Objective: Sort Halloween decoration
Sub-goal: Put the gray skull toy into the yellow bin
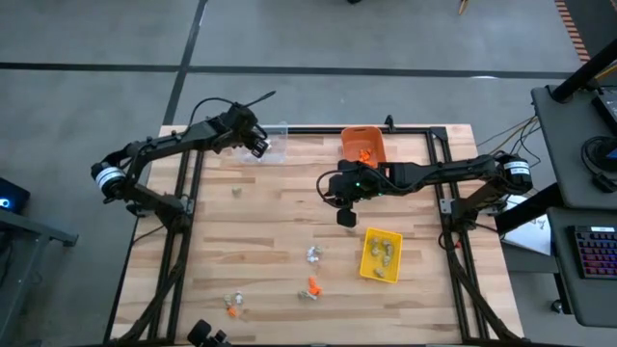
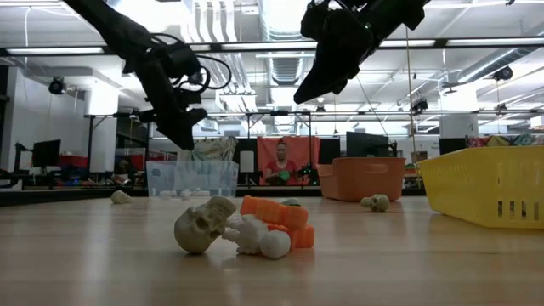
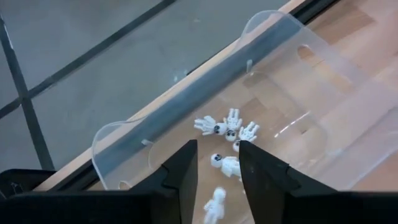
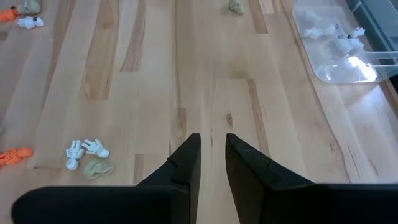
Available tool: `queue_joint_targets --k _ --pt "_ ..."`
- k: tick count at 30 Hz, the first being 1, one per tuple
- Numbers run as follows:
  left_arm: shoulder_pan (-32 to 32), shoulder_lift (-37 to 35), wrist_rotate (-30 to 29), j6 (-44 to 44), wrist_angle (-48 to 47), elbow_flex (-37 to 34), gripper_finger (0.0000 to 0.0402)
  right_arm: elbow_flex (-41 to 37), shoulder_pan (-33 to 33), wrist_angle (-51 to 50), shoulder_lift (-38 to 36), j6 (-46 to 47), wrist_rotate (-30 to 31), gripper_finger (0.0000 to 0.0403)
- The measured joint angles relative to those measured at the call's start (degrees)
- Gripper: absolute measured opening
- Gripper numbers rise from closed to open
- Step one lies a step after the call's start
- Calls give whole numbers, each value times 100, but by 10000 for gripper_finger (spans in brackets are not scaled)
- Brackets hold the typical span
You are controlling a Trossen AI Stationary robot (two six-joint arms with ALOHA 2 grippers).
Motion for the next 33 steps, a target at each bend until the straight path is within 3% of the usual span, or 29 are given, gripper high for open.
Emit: queue_joint_targets --k 12,22,26,29,33 --pt "-1094 -417 0 -366 -4 0 103 0 -23 18 0 -85 -1 62" --pt "-2983 -591 -3 -857 299 2 103 -32 -23 288 0 -263 -3 59" --pt "-3981 -983 -19 -1577 343 87 103 296 -23 -403 -52 253 -8 61" --pt "-4787 -1199 -394 -1571 528 28 98 420 -23 -652 -94 149 -7 60" --pt "-5543 -1227 -1257 -1261 518 -47 92 356 -59 -87 71 -244 -6 59"
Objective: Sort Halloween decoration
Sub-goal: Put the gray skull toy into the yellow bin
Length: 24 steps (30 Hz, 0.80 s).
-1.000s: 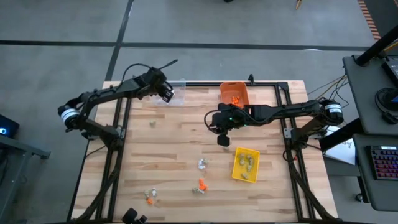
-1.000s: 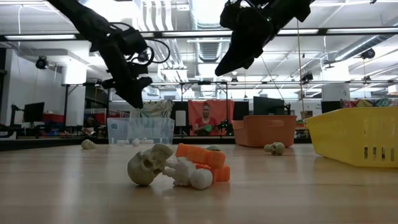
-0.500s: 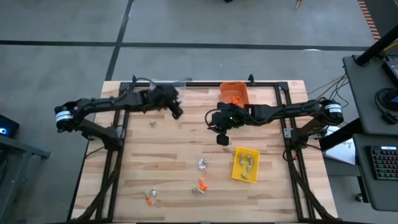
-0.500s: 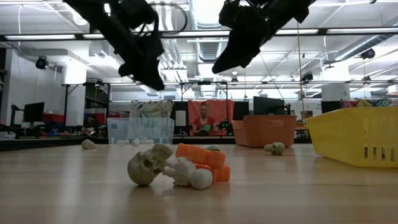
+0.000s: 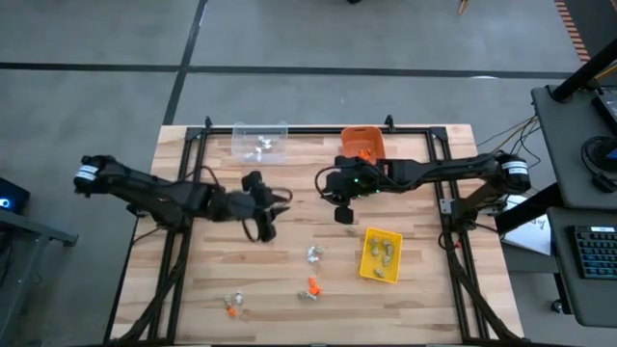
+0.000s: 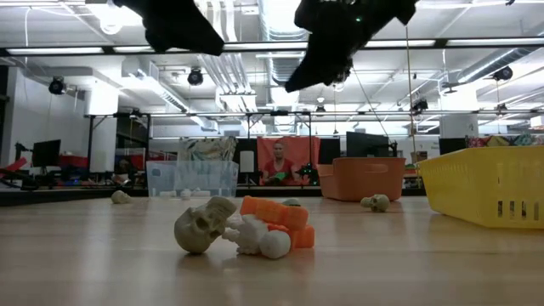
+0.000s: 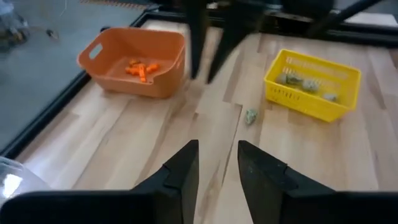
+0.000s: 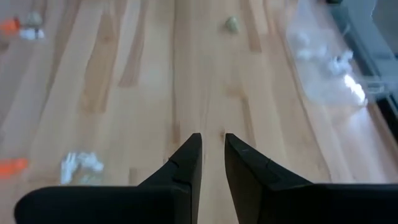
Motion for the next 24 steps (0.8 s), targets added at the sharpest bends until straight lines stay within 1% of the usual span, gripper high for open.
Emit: queue_joint_targets --k 4,7,9,13,18,24 --pt "-271 4 -91 -34 5 -130 86 4 -53 679 242 184 -1 58" --pt "-403 -33 -100 -150 12 -348 80 4 -64 841 456 609 4 57" --pt "-447 -64 -100 -263 8 -532 77 7 -62 725 573 959 -11 57" --pt "-456 -185 -101 -443 26 -964 76 78 -2 -21 771 1461 -48 57" --pt "-339 -465 -106 -416 52 -1376 76 100 67 -1100 821 2085 -58 57" --pt "-71 -679 -124 159 371 -1566 76 100 65 -2267 821 2859 -57 57"
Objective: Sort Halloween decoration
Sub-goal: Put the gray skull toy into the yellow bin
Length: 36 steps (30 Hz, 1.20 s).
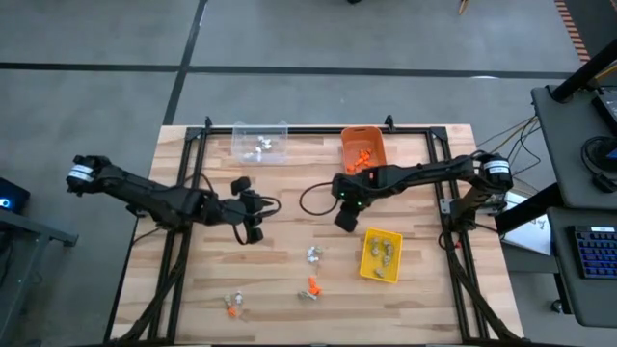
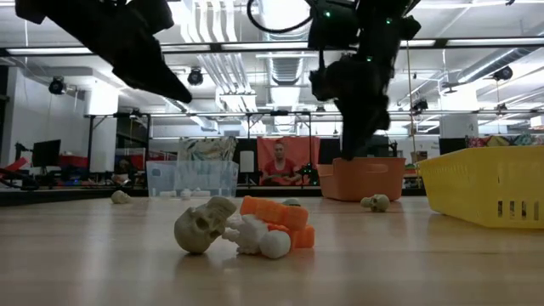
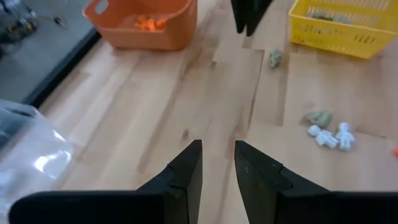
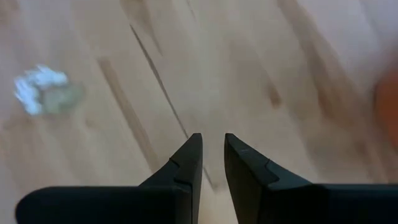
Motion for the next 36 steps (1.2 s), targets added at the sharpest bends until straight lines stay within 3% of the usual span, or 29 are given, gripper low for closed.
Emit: queue_joint_targets --k 5,9,26,36 --pt "219 -16 0 535 221 7 76 0 86 -226 0 297 -730 57" --pt "344 19 0 792 325 86 76 169 320 -367 45 400 -853 58" --pt "393 66 4 837 374 129 76 1155 739 -1475 1246 152 -75 147" --pt "393 104 6 831 419 124 76 1237 737 -1631 1996 -102 -82 143"
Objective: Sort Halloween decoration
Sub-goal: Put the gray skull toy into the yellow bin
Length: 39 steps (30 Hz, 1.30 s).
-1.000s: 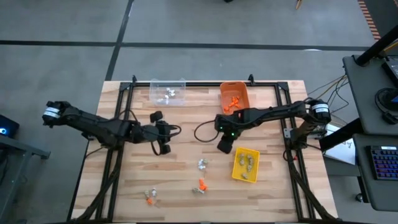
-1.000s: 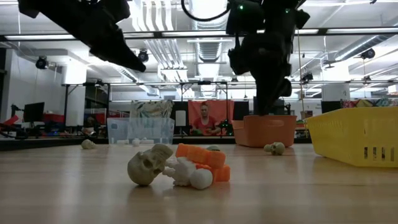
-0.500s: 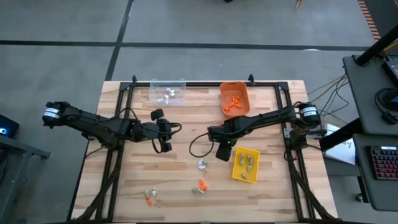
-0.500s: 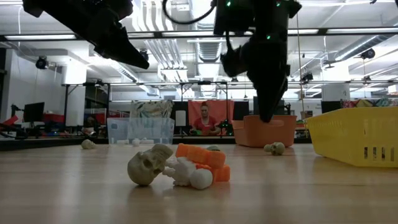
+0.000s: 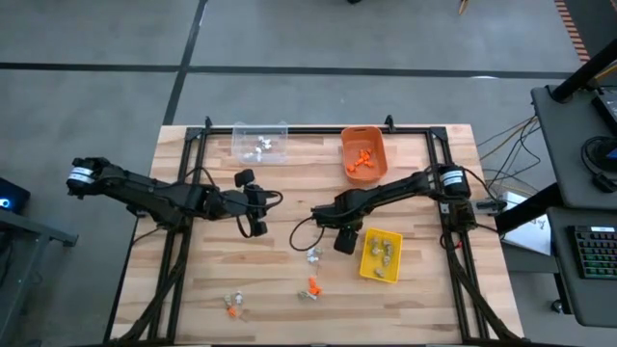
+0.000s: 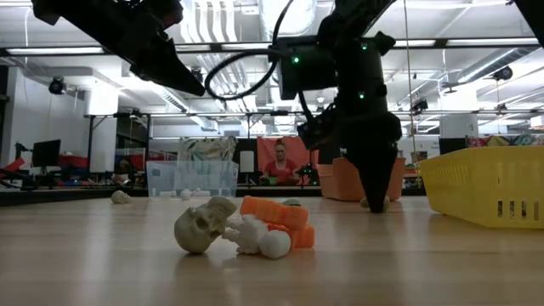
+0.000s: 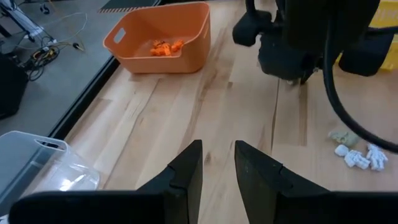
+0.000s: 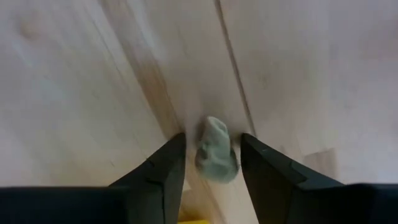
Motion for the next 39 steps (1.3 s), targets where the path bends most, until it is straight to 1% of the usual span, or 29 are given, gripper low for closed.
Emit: queue_joint_targets --k 4,12,15,20,24,29,31,34,36,39 --pt "0 0 2 1 92 0 76 12 0 25 117 -172 8 120" --pt "0 9 5 -23 595 0 76 111 4 35 126 -415 80 38" --pt "0 11 6 -126 767 0 76 226 2 -20 146 -636 90 23" --pt "0 11 7 -401 791 0 76 568 -2 56 129 -969 149 12" --pt "0 11 5 -560 751 0 76 798 -1 -115 -120 -1182 132 12" --pt "0 11 5 -518 831 0 76 890 54 -856 -742 -1144 84 11" --pt "0 11 2 -484 882 0 76 888 88 -1229 -1076 -1115 -129 11" --pt "0 11 2 -500 906 0 76 800 186 -1791 -1539 -986 -538 11" --pt "0 11 5 -581 902 0 76 652 269 -2005 -1794 -759 -571 11" --pt "0 11 13 -728 889 0 76 199 409 -1992 -2187 -482 -620 11"
